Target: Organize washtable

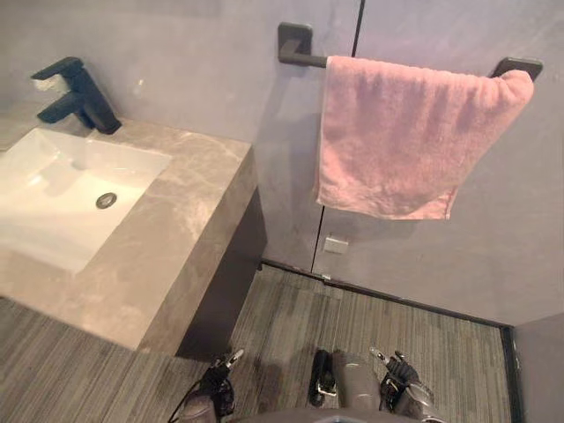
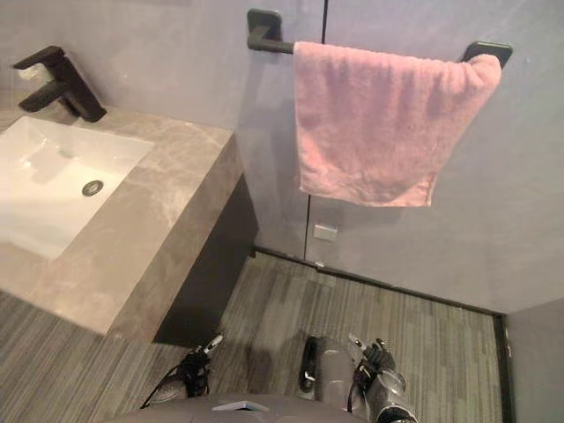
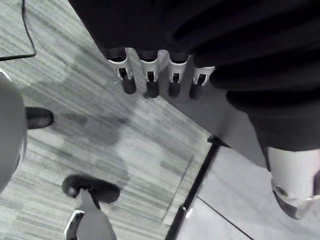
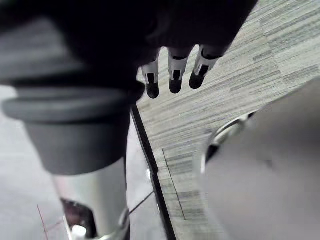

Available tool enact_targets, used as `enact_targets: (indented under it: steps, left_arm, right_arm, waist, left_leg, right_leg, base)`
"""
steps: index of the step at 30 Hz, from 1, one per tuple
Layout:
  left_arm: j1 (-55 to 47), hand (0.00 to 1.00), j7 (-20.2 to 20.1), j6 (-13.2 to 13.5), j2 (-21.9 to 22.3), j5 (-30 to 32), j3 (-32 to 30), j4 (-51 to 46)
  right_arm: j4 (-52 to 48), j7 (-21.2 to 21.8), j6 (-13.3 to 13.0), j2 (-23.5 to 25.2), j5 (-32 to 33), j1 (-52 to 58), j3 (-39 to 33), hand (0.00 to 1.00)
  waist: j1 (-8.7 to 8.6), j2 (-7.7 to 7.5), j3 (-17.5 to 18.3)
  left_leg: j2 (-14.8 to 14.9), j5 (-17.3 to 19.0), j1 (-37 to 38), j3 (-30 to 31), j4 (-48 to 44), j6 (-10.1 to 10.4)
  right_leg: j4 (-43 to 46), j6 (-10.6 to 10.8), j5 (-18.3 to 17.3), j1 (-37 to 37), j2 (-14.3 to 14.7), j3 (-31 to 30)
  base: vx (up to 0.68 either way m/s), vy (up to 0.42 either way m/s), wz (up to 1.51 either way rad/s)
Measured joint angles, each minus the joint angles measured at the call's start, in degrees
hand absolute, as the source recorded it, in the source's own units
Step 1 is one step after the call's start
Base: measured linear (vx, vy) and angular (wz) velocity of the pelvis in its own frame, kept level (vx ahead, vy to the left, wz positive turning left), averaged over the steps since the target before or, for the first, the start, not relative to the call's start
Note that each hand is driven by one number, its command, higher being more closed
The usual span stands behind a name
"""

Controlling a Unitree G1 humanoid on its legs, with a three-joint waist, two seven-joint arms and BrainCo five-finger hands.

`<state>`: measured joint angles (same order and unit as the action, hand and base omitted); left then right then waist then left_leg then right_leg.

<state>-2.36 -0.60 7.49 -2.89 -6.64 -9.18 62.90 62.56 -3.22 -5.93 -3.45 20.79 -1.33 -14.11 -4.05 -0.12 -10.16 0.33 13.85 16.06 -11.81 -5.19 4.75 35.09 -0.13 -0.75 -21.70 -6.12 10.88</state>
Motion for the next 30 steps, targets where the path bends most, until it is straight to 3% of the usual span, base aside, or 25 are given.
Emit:
enact_targets:
  steps: [1, 2, 5, 6, 7, 9, 10, 12, 14, 15, 16, 18, 19, 21, 22, 23, 24, 25, 26, 28, 30]
  left_arm:
    - [-0.17, 0.0, 0.02, 0.01, 0.14, 0.53, -0.02, 0.16]
    - [-0.28, 0.0, 0.05, 0.12, 0.05, 0.83, -0.57, 0.22]
    - [-2.14, 0.0, 0.2, 0.12, -0.22, 0.83, -2.39, 0.56]
    - [-2.35, 0.0, 0.27, 0.11, -0.13, -0.31, -4.43, 0.33]
    - [-2.35, 0.0, 0.35, 0.09, -0.45, -0.4, -4.79, 0.06]
    - [-2.45, 0.0, 0.22, 0.04, 0.37, -0.32, -5.59, 0.04]
    - [-3.77, 0.0, 0.15, 0.49, 0.92, -0.17, -4.86, -0.46]
    - [-3.99, 0.0, 0.18, 0.43, 0.65, -0.31, -3.67, -0.43]
    - [-3.29, 0.0, 1.15, 0.19, -0.4, -1.39, -1.75, -0.3]
    - [-2.31, 0.0, 1.71, 0.08, -1.44, -1.96, -1.4, -0.1]
    - [-1.65, 0.0, 2.2, -0.07, -1.73, -2.15, -0.99, 0.16]
    - [-2.02, 0.0, 2.59, 0.15, -1.95, -3.66, 0.17, -0.05]
    - [-1.92, 0.0, 2.84, 0.26, -1.9, -4.15, 0.25, -0.16]
    - [-1.98, 0.0, 3.02, 0.27, -1.92, -3.96, 0.75, -0.13]
    - [-1.97, 0.0, 2.99, 0.15, -1.97, -3.52, 0.72, -0.09]
    - [-1.59, 0.0, 2.86, 0.32, -1.93, -3.27, 0.75, -0.4]
    - [-1.38, 0.0, 2.78, 0.36, -1.92, -3.12, 0.73, -0.65]
    - [-1.46, 0.0, 2.73, 0.5, -1.84, -2.91, 0.51, -0.89]
    - [-2.11, 0.0, 2.78, 0.58, -1.84, -2.8, 0.2, -0.97]
    - [-3.18, 0.0, 2.78, 0.38, -2.47, -1.61, -0.64, -0.22]
    - [-3.94, 0.0, 2.42, -0.21, -2.66, -1.22, -1.16, 0.23]
  right_arm:
    - [-0.57, 0.11, -0.09, 0.05, 0.09, 0.37, -0.12, 0.0]
    - [-1.66, 0.12, 0.04, -0.06, -0.01, 1.61, -0.21, 0.0]
    - [-1.72, 0.51, 0.25, -0.04, -0.03, 2.97, -0.33, 0.0]
    - [-1.68, 0.91, 0.33, 0.02, -0.08, 3.14, -0.39, 0.0]
    - [-1.23, 1.13, 0.48, 0.32, -0.25, 3.27, -1.03, 0.0]
    - [-1.31, 1.26, 0.53, 0.13, -2.0, 3.36, -2.21, 0.0]
    - [-1.28, 1.42, 0.79, -0.3, -2.5, 3.84, -2.21, 0.0]
    - [-1.12, 1.61, 1.24, -0.83, -4.14, 1.89, -0.83, 0.0]
    - [-1.09, 1.39, 1.39, -0.43, -4.55, -0.46, 1.9, 0.0]
    - [-0.95, 1.1, 1.62, -0.36, -4.57, -1.55, 3.07, 0.0]
    - [-0.95, 0.89, 1.61, -0.44, -4.68, -2.11, 3.44, 0.0]
    - [-0.95, 0.63, 1.46, -0.51, -5.19, -1.7, 4.36, 0.0]
    - [-0.96, 0.48, 1.06, -0.77, -6.36, -1.39, 5.14, 0.0]
    - [-0.92, 0.32, 1.02, -1.07, -6.82, -1.19, 5.08, 0.0]
    - [-0.88, -0.14, 1.03, -0.98, -6.81, -0.74, 4.66, 0.0]
    - [-0.45, -0.38, 0.93, -0.79, -6.81, -0.61, 3.46, 0.0]
    - [0.09, -0.47, 0.86, -0.94, -6.81, -0.43, 2.54, 0.0]
    - [1.69, -0.57, 1.16, -1.6, -6.81, 0.95, 0.18, 0.0]
    - [2.19, -0.56, 1.18, -1.66, -6.81, 1.61, -0.31, 0.0]
    - [2.74, -0.29, 1.11, -1.05, -6.6, 3.42, -3.35, 0.0]
    - [2.79, -0.15, 1.17, -1.09, -6.8, 4.13, -6.37, 0.0]
  waist:
    - [-0.23, -0.02, -0.01]
    - [-0.24, -0.38, 0.14]
    - [-0.08, -0.98, 0.93]
    - [0.06, -1.75, 1.17]
    - [0.97, -2.03, 1.13]
    - [1.48, -1.09, 1.21]
    - [2.14, 0.17, 4.38]
    - [3.04, 0.36, 6.58]
    - [3.15, -0.67, 7.83]
    - [3.38, -0.84, 7.04]
    - [3.26, 0.02, 5.82]
    - [3.4, 0.93, 4.72]
    - [3.94, 1.8, 3.87]
    - [4.21, 2.54, 3.52]
    - [3.77, 2.03, 3.53]
    - [3.4, 0.75, 3.34]
    - [3.23, 0.64, 3.16]
    - [3.22, 0.8, 2.9]
    - [3.21, 1.21, 2.99]
    - [2.91, 2.0, 3.18]
    - [2.36, 2.09, 3.33]
  left_leg:
    - [0.02, 0.17, -0.68, 1.12, -0.68, -1.48]
    - [0.02, 0.69, -1.66, 3.72, -1.06, -2.59]
    - [-0.09, -0.17, -4.79, 9.95, -3.57, -3.14]
    - [-0.69, -0.26, -6.3, 12.87, -5.7, -2.99]
    - [-1.54, -0.64, -6.71, 14.52, -7.6, -2.31]
    - [-1.99, -1.31, -10.97, 15.35, -15.64, -1.66]
    - [-1.98, -5.01, -13.67, 15.5, -12.26, -2.53]
    - [-1.2, -4.65, -18.84, 15.46, -11.17, -2.31]
    - [-0.72, -6.64, -24.75, 16.25, -10.33, -0.55]
    - [0.51, -7.96, -27.55, 17.79, -10.94, 0.98]
    - [1.9, -8.68, -28.54, 19.95, -11.51, 2.07]
    - [4.27, -10.78, -28.48, 23.78, -10.56, 3.83]
    - [5.74, -13.57, -28.45, 25.31, -7.7, 4.73]
    - [8.34, -14.98, -26.78, 22.76, -1.63, 3.55]
    - [9.71, -12.48, -26.73, 18.78, 2.4, 0.1]
    - [9.08, -12.5, -29.0, 13.53, -0.59, -1.01]
    - [8.28, -12.48, -30.43, 11.73, -4.13, -1.03]
    - [6.44, -11.5, -32.0, 8.92, -17.25, -1.55]
    - [6.55, -10.37, -31.52, 8.44, -21.92, -1.49]
    - [8.46, -5.11, -27.28, 7.5, -33.92, -0.41]
    - [10.93, -2.91, -23.31, 7.14, -36.8, -0.54]
  right_leg:
    - [4.48, -0.31, -0.71, -1.15, -0.22, -3.73]
    - [13.51, 0.01, -3.57, -1.86, -0.45, -8.16]
    - [23.57, 0.64, -6.04, 1.68, -2.0, -13.92]
    - [21.78, 1.21, -5.24, 6.25, -3.84, -16.21]
    - [15.97, 4.69, -7.24, 11.79, -4.52, -17.75]
    - [9.28, 5.0, -8.55, 18.01, -4.14, -18.11]
    - [3.71, 7.47, -10.52, 19.35, -3.17, -19.34]
    - [-0.92, 7.97, -14.85, 17.0, -2.68, -20.53]
    - [-5.12, 5.66, -17.19, 13.06, -2.69, -19.38]
    - [-9.31, 5.47, -17.34, 13.23, -1.59, -17.71]
    - [-12.08, 5.49, -16.39, 14.77, 0.14, -15.81]
    - [-13.78, 3.86, -14.6, 16.81, 2.61, -12.04]
    - [-13.57, 2.48, -14.32, 17.44, 4.04, -9.19]
    - [-14.64, 0.71, -13.56, 17.9, 5.32, -6.27]
    - [-17.57, -0.84, -11.96, 18.16, 4.31, -3.7]
    - [-19.14, -1.93, -10.54, 17.48, 2.23, -0.84]
    - [-19.56, -2.09, -10.03, 17.23, 1.15, 0.41]
    - [-20.96, -1.66, -8.37, 17.92, -1.08, 3.18]
    - [-21.42, -1.41, -7.78, 18.19, -1.37, 4.23]
    - [-21.93, -0.57, -6.49, 18.91, -1.37, 6.48]
    - [-22.09, 0.94, -4.71, 18.67, -1.59, 8.57]
  base:
    - [0.11, 0.26, 0.93]
    - [0.25, 0.187, 1.17]
    - [0.34, 0.087, 1.39]
    - [0.12, -0.019, 1.09]
    - [-0.02, -0.049, 0.91]
    - [-0.13, -0.022, 0.54]
    - [-0.1, 0.032, 0.28]
    - [-0.13, -0.029, -0.12]
    - [-0.22, -0.119, 0.14]
    - [-0.28, -0.166, 0.41]
    - [-0.33, -0.204, 0.74]
    - [-0.3, -0.169, 0.86]
    - [-0.31, -0.156, 0.81]
    - [-0.35, -0.136, 0.84]
    - [-0.39, -0.034, 1.22]
    - [-0.35, 0.028, 1.31]
    - [-0.29, 0.027, 1.39]
    - [-0.2, 0.038, 0.95]
    - [-0.18, 0.076, 0.87]
    - [-0.08, 0.131, 0.48]
    - [0.07, 0.146, 0.64]
